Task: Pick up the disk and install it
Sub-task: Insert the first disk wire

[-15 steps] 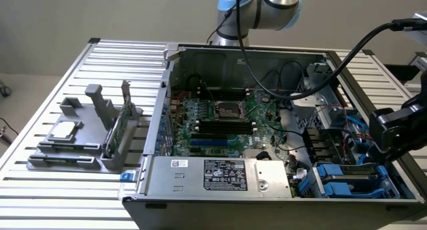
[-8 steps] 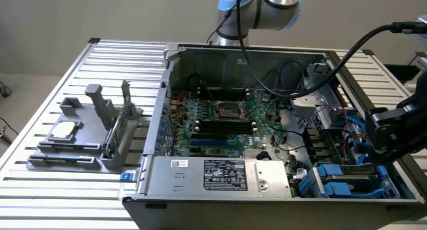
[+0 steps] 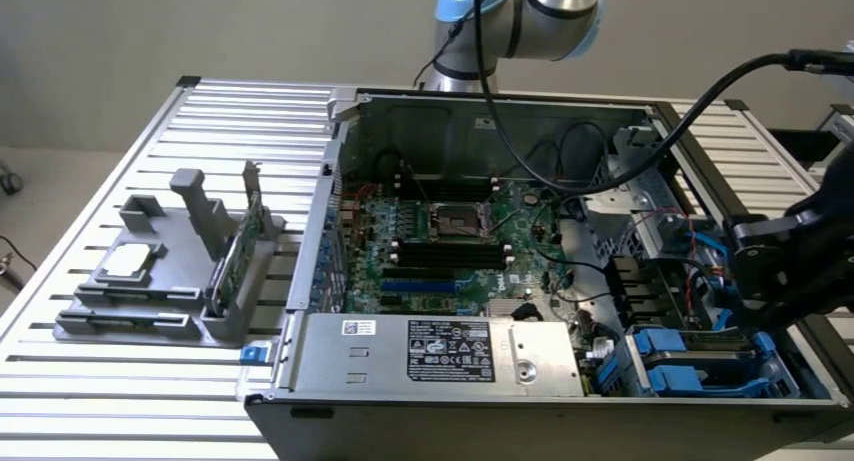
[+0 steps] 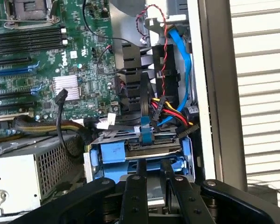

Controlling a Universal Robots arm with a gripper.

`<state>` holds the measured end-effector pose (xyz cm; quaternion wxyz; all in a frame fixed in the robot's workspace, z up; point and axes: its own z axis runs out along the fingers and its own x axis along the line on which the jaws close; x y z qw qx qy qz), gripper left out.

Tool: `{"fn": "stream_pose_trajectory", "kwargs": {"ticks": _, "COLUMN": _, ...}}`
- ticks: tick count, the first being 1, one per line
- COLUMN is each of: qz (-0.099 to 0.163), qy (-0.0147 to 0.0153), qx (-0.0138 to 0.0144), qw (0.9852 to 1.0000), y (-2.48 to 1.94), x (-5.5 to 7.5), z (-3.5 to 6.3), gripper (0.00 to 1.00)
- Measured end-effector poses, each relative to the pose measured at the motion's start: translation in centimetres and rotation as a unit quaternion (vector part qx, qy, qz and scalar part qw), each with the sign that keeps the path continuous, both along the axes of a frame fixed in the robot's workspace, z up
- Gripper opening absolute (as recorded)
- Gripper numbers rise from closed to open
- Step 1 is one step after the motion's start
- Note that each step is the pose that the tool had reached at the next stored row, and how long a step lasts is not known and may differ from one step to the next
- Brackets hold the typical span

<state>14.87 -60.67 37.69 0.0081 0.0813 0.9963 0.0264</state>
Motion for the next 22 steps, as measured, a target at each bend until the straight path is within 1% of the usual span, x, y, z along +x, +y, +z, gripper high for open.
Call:
{"fn": "stream_pose_trajectory", "kwargs": {"ticks": 2, "qz": -0.017, "qy": 0.0, "qx": 0.0007, "qw": 0.9999, "y": 0.0, "x": 0.0, "z": -0.16, "gripper": 0.27}}
{"fn": "stream_pose_trajectory", "kwargs": {"ticks": 4, "qz": -0.033, "qy": 0.0, "qx": 0.0024, "qw": 0.9994, "y": 0.0, "x": 0.0, "z": -0.36, "gripper": 0.27}}
{"fn": "stream_pose_trajectory", "kwargs": {"ticks": 8, "qz": -0.065, "qy": 0.0001, "qx": 0.0078, "qw": 0.9978, "y": 0.0, "x": 0.0, "z": -0.76, "gripper": 0.27}}
{"fn": "stream_pose_trajectory", "kwargs": {"ticks": 9, "qz": -0.08, "qy": 0.0002, "qx": 0.0111, "qw": 0.9967, "y": 0.0, "x": 0.0, "z": -0.95, "gripper": 0.27}}
{"fn": "stream_pose_trajectory", "kwargs": {"ticks": 12, "qz": -0.103, "qy": 0.0004, "qx": 0.0163, "qw": 0.9946, "y": 0.0, "x": 0.0, "z": -1.22, "gripper": 0.27}}
{"fn": "stream_pose_trajectory", "kwargs": {"ticks": 17, "qz": -0.138, "qy": 0.0008, "qx": 0.0252, "qw": 0.9902, "y": 0.0, "x": 0.0, "z": -1.47, "gripper": 0.27}}
{"fn": "stream_pose_trajectory", "kwargs": {"ticks": 18, "qz": -0.143, "qy": 0.0009, "qx": 0.0274, "qw": 0.9893, "y": 0.0, "x": 0.0, "z": -1.49, "gripper": 0.27}}
{"fn": "stream_pose_trajectory", "kwargs": {"ticks": 19, "qz": -0.147, "qy": 0.0012, "qx": 0.0303, "qw": 0.9886, "y": 0.0, "x": 0.0, "z": -1.52, "gripper": 0.27}}
{"fn": "stream_pose_trajectory", "kwargs": {"ticks": 20, "qz": -0.151, "qy": 0.0016, "qx": 0.0337, "qw": 0.988, "y": 0.0, "x": 0.0, "z": -1.53, "gripper": 0.27}}
{"fn": "stream_pose_trajectory", "kwargs": {"ticks": 22, "qz": -0.155, "qy": 0.0027, "qx": 0.042, "qw": 0.9869, "y": 0.0, "x": 0.1, "z": -1.55, "gripper": 0.27}}
